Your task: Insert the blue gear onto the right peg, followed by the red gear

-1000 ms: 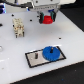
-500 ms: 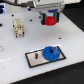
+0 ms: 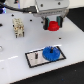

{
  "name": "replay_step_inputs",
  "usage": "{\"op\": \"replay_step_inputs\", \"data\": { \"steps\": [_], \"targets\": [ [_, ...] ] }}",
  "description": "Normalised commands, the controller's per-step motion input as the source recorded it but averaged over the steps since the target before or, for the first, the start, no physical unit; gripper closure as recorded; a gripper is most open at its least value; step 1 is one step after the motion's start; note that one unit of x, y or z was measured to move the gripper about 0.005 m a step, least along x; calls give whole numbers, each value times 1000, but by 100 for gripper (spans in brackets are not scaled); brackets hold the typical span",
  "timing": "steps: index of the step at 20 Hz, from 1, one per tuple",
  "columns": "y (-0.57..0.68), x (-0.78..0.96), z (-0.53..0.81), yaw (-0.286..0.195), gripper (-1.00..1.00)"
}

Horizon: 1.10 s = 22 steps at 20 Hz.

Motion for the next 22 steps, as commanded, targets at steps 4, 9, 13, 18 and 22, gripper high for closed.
{"op": "replay_step_inputs", "data": {
  "steps": [4,9,13,18,22],
  "targets": [
    [-210,786,155,0,100],
    [-152,709,67,0,100],
    [-75,616,40,0,100],
    [-38,482,20,0,100],
    [-34,305,-38,0,100]
  ]
}}
